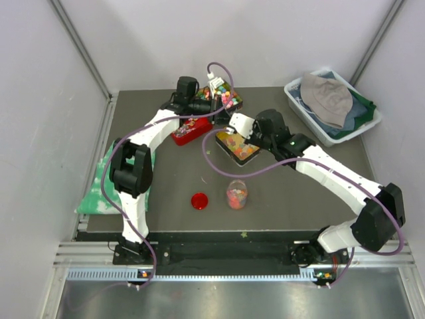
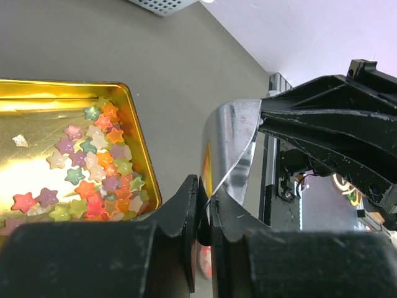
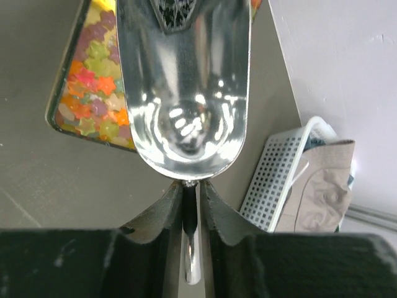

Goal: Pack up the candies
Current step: Scoop the fake candies from the storage box.

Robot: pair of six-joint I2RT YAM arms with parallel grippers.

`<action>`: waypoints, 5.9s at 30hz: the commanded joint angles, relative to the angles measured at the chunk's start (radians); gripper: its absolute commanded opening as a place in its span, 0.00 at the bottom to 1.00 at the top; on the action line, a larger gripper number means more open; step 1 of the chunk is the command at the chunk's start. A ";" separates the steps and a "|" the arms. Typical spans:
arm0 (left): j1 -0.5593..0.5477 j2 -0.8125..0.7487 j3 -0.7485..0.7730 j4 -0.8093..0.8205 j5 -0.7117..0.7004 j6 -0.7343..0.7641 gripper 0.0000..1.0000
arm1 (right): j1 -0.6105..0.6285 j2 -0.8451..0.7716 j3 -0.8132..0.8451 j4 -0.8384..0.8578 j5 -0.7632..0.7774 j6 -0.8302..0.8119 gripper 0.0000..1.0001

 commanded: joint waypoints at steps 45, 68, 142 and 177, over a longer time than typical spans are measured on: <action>-0.001 -0.029 -0.030 0.234 0.177 -0.182 0.20 | -0.152 -0.118 -0.012 0.074 -0.352 0.152 0.00; 0.071 0.173 0.181 -0.273 -0.399 0.278 0.99 | -0.152 -0.186 0.021 -0.185 -0.011 -0.096 0.00; -0.264 0.031 0.286 -0.108 -1.014 0.717 0.00 | -0.076 0.043 0.064 -0.250 0.340 -0.617 0.00; -0.271 0.018 0.216 -0.121 -1.031 0.733 0.00 | -0.049 0.152 -0.094 -0.057 0.483 -0.841 0.00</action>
